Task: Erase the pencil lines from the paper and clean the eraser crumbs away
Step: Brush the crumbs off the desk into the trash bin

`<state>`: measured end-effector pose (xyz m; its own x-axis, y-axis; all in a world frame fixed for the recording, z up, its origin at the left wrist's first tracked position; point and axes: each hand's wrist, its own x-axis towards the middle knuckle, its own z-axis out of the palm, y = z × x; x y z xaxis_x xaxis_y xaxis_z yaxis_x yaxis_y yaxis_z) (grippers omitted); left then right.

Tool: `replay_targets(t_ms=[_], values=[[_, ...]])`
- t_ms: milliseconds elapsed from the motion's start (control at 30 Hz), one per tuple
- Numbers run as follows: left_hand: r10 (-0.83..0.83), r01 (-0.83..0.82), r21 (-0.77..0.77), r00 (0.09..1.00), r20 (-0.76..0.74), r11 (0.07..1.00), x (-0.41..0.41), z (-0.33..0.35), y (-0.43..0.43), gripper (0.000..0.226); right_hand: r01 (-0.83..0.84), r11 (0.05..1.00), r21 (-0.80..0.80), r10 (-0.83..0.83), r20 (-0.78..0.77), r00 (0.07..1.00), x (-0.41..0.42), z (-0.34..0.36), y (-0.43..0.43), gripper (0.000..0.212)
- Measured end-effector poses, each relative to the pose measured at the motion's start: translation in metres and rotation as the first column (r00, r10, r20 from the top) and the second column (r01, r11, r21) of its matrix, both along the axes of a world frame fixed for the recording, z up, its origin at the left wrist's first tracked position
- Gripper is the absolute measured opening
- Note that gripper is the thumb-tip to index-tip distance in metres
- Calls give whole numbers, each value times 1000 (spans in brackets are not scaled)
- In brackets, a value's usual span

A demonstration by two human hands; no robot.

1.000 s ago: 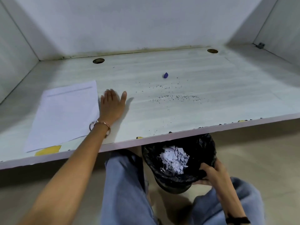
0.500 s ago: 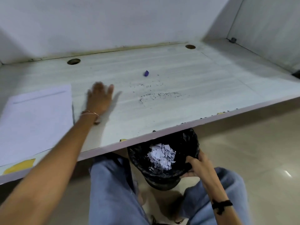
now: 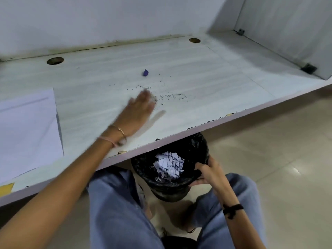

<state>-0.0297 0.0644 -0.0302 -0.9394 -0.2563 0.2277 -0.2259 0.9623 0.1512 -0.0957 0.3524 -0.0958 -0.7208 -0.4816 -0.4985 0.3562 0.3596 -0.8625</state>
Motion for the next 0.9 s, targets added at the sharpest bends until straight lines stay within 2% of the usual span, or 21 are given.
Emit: replay_targets(t_ms=[133,267,300,367,467,533,600,633,667,700,733,767,800,833,900], values=[[381,-383,14,921,82,923,27,6,-84,45,4,1000,-8,-4,13,1000,1,0,1,47],[568,-579,-10,795,213,815,50,-2,-135,51,-10,1000,-16,10,3,1000,2,1,0,51],[545,-562,8,805,235,827,45,-3,-136,51,-10,1000,-15,10,2,1000,2,1,-1,51],[417,-429,28,890,184,903,26,-5,-122,51,-8,1000,-10,8,2,1000,2,1,-2,51],[249,-259,30,950,186,965,3,8,-57,83,-1,1000,6,1,4,1000,1,1,-3,49],[66,-68,7,982,178,998,-8,8,-18,73,1,1000,13,-1,6,1000,0,4,-3,47],[-115,117,-1,974,195,993,-10,5,-4,59,-6,1000,18,6,3,1000,-1,6,-2,48],[-149,153,-12,975,163,988,-6,8,-11,53,-11,1000,22,11,1,1000,-1,7,-1,49],[-113,112,10,990,84,994,-6,9,-24,46,-15,1000,24,15,-2,1000,-2,8,-1,50],[-8,8,-2,997,74,1000,-6,9,-46,43,-17,1000,26,17,-5,1000,-2,9,-1,50],[169,-174,52,983,76,983,-3,10,-70,49,-18,999,31,18,-10,1000,-3,9,-1,51],[325,-333,104,942,85,937,1,11,-95,58,-20,999,37,21,-16,1000,-4,10,-1,50],[424,-439,89,893,152,894,3,8,-116,63,-26,999,44,27,-21,999,-4,10,-1,50],[461,-490,89,857,228,867,3,5,-131,66,-30,998,49,32,-25,999,-4,10,-1,50],[395,-424,90,888,235,901,-10,4,-134,73,-27,998,57,29,-37,999,-5,9,-1,49]])
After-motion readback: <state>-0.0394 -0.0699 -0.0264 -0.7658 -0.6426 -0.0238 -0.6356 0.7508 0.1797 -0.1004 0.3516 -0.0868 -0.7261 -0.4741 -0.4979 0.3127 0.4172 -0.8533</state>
